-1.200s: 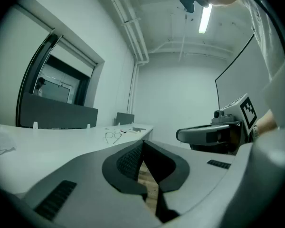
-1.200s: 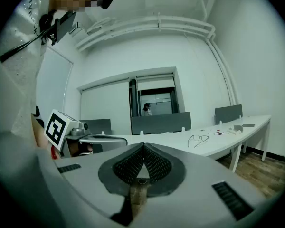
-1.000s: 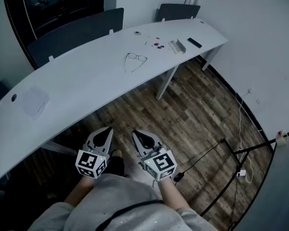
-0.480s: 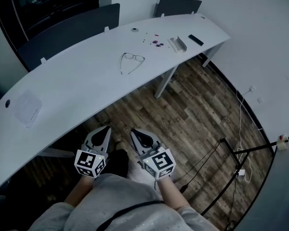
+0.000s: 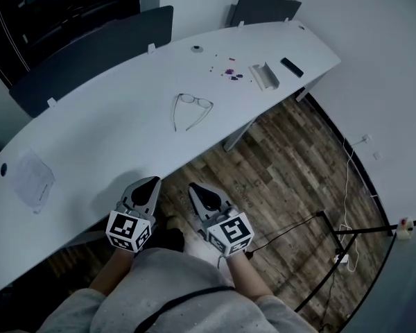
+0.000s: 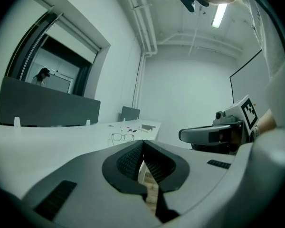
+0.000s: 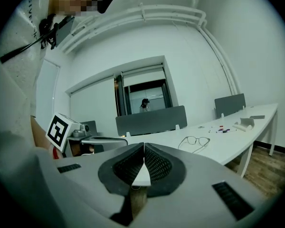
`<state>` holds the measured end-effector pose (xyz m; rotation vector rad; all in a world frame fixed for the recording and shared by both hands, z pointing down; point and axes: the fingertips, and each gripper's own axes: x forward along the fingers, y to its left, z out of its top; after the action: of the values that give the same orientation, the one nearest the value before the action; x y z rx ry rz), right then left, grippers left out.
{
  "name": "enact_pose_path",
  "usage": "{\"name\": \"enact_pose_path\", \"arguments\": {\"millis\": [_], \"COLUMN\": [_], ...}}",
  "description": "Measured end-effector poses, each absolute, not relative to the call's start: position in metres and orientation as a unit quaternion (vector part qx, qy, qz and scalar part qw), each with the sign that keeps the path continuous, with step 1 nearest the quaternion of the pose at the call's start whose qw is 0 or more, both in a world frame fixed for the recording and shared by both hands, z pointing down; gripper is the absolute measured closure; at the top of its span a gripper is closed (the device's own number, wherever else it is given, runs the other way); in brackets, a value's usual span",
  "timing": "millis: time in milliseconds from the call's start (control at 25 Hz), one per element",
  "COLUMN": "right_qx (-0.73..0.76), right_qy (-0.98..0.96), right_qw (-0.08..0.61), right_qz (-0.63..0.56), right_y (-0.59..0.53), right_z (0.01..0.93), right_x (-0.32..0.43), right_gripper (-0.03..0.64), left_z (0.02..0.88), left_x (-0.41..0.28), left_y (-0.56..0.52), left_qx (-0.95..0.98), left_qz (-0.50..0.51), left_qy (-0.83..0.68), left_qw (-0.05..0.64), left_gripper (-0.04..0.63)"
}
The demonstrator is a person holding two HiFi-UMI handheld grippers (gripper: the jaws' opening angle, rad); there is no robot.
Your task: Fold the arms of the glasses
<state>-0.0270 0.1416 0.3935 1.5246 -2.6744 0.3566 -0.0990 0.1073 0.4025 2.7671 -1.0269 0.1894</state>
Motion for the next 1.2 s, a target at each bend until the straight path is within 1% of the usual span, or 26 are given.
{"name": "enact_pose_path", "arguments": {"millis": [240, 480, 720, 960, 1200], "right_qx": [0.493, 0.494, 0.5, 0.493, 0.48], "right_qy": [-0.861, -0.858, -0.852, -0.852, -0.856], "right_qw": [0.031, 0.05, 0.056, 0.103, 0.125], "right_qz": [0.12, 0.133, 0.144, 0.144, 0.142], "right_y": [0.07, 0.024, 0.005, -0.008, -0.039], "right_z": [0.406, 0.423, 0.432, 0.454, 0.468], "right_x": [-0.023, -0.023, -0.017, -0.008, 0.005], "right_gripper": [0.598, 0.598, 0.597, 0.597, 0.597], "left_z": [0.408, 0.419, 0.43, 0.442, 0.453], "left_x": [-0.097, -0.102, -0.099, -0.105, -0.114], "left_y": [0.032, -0.017, -0.036, -0.048, -0.071], "left_qx": [0.932, 0.929, 0.931, 0.925, 0.914], "left_qz": [0.064, 0.066, 0.069, 0.077, 0.082], "left_qy": [-0.343, -0.35, -0.341, -0.349, -0.372], "left_qw": [0.096, 0.101, 0.115, 0.126, 0.136], "left_gripper": [0.581, 0.581, 0.581, 0.581, 0.581]}}
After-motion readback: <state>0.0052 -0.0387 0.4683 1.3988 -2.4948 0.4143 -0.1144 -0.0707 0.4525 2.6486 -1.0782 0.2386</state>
